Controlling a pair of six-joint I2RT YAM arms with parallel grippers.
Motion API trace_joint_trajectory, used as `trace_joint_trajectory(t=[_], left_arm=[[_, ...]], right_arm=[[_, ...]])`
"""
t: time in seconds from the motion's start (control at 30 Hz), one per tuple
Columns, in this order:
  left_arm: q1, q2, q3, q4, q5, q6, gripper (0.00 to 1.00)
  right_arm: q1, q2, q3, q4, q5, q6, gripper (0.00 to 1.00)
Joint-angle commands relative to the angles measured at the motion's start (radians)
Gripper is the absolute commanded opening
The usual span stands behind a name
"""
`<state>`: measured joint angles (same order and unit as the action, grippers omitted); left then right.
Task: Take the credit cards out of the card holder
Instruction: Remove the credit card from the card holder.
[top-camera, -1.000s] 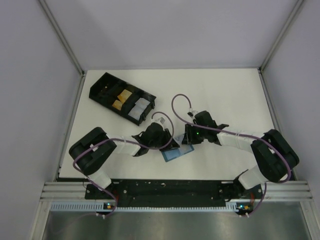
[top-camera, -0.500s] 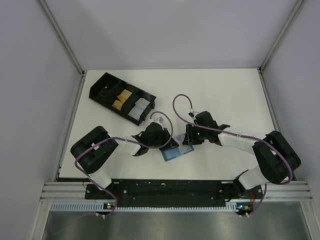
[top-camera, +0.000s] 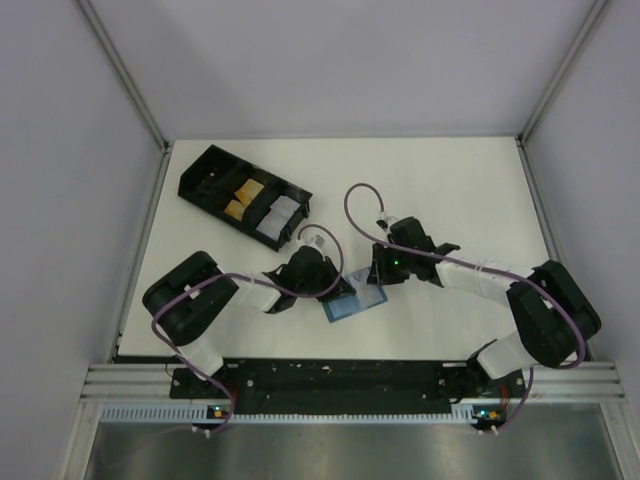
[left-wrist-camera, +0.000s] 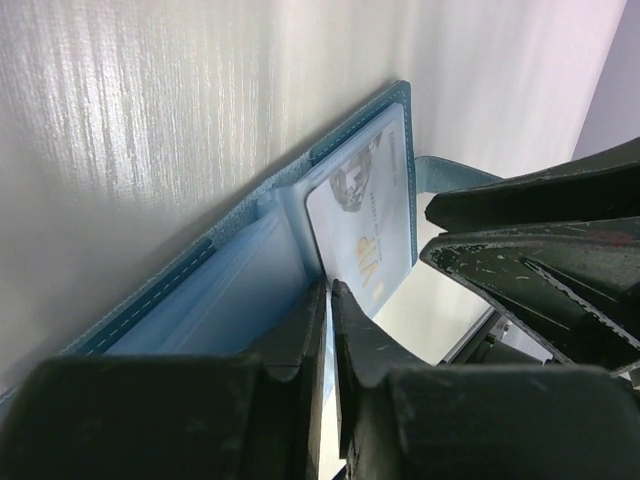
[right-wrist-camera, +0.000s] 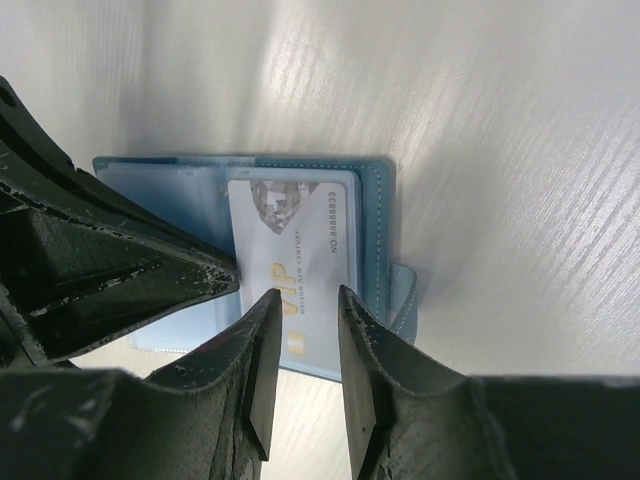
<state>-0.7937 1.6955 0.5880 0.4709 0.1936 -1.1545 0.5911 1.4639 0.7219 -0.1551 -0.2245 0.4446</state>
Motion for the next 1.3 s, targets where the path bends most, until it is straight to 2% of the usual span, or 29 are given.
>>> trace_joint_trajectory(t=[0.0, 0.27, 0.37, 0.6, 0.77, 0.9, 1.1, 1.27], left_arm=[[0.005, -0.007, -0.016, 0.020, -0.014, 0.001, 0.13], [0.005, -0.013, -0.016, 0.037, -0.008, 0.003, 0.24], [0.005, -0.011, -0.010, 0.040, -0.002, 0.003, 0.25], [0.005, 0.000, -0.007, 0.058, 0.009, -0.001, 0.25], [0.005, -0.005, -0.008, 0.071, 0.012, -0.004, 0.15], [0.005, -0.005, -0.013, 0.080, 0.012, -0.007, 0.01], [0.005, -0.010, -0.017, 0.074, 0.010, -0.007, 0.00], [0.005, -0.013, -0.027, 0.069, 0.004, -0.007, 0.00]], right_arm=[[-0.013, 0.035, 0.048, 0.011, 0.008, -0.026, 0.29], [-0.013, 0.058, 0.014, 0.014, -0.004, -0.026, 0.22], [-0.013, 0.058, -0.002, 0.023, -0.047, -0.021, 0.18], [-0.013, 0.056, -0.025, 0.043, -0.087, -0.001, 0.17], [-0.013, 0.059, -0.030, 0.045, -0.073, 0.002, 0.16], [-0.013, 0.065, -0.035, 0.039, -0.049, 0.003, 0.13], [-0.013, 0.041, -0.039, 0.019, 0.016, 0.008, 0.11], [-0.013, 0.018, -0.007, 0.003, 0.051, -0.004, 0.17]])
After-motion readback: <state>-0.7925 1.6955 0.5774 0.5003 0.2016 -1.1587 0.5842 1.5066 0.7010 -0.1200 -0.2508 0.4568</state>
